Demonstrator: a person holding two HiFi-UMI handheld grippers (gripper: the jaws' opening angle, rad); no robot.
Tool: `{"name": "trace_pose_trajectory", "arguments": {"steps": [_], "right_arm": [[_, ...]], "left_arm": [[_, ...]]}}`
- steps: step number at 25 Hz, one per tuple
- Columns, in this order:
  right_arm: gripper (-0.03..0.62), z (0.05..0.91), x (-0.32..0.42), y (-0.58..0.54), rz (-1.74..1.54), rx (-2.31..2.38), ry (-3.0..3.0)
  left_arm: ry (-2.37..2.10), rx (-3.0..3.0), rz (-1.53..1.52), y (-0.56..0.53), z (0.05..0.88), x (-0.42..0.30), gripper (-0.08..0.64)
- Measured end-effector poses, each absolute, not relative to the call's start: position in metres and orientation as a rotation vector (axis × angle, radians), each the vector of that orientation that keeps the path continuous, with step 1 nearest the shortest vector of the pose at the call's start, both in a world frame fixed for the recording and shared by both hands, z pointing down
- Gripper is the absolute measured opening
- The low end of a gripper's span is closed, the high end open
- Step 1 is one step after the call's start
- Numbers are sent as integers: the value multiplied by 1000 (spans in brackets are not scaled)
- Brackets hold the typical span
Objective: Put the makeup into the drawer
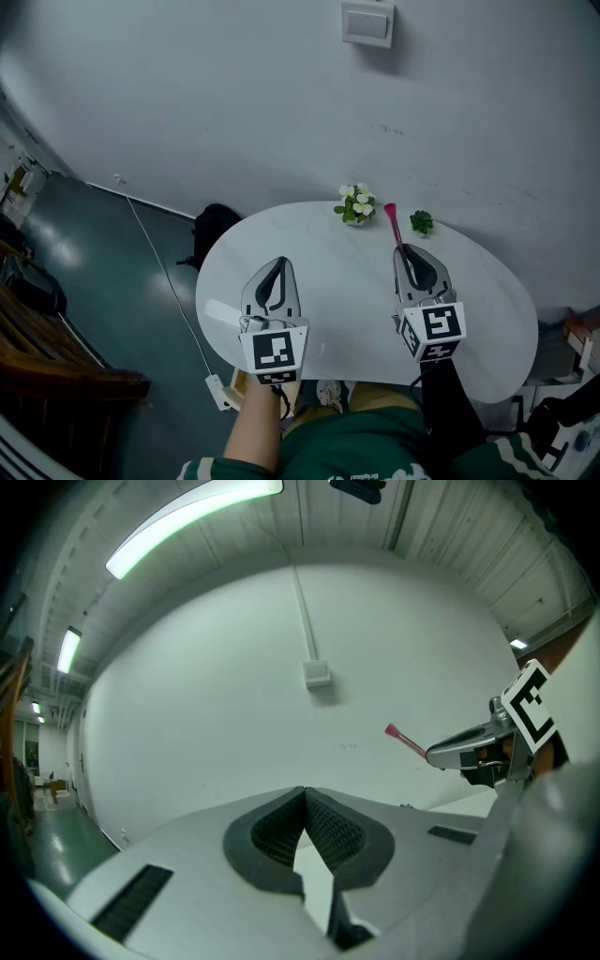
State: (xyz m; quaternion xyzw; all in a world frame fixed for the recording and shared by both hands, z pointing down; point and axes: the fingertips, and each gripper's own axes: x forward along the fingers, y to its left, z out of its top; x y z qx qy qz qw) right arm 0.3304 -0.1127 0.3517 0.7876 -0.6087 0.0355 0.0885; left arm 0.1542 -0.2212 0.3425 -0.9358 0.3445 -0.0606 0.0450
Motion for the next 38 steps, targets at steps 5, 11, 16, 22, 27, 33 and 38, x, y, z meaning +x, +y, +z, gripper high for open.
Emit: {"name": "trace_pose_trajectory", "arguments": {"steps": [5, 11, 16, 22, 27, 33, 38], "right_arm": [[43, 358, 310, -122, 103, 2239, -1947], [43, 358, 266, -133, 113, 2047, -2168], [43, 365, 210, -136, 105, 1857, -2355], [43, 378, 139, -134, 111, 1607, -2541], [43, 376, 86, -135, 83, 1461, -2646], [43, 392, 28, -139, 105, 1331, -2677], [43, 431, -25, -139, 161, 1183, -2648]], "left_arm": [[1254, -2745, -133, -217, 332, 118, 0], [1522, -2644, -126, -194, 332, 58, 0], [1753, -2472, -159, -159, 332, -9, 0], [1915, -2312, -229, -119, 339, -70, 0], [1994, -2231, -255, -102, 340, -105, 0], [2046, -2183, -295, -95, 346, -146, 0], [2055, -2175, -337, -94, 361, -172, 0]]}}
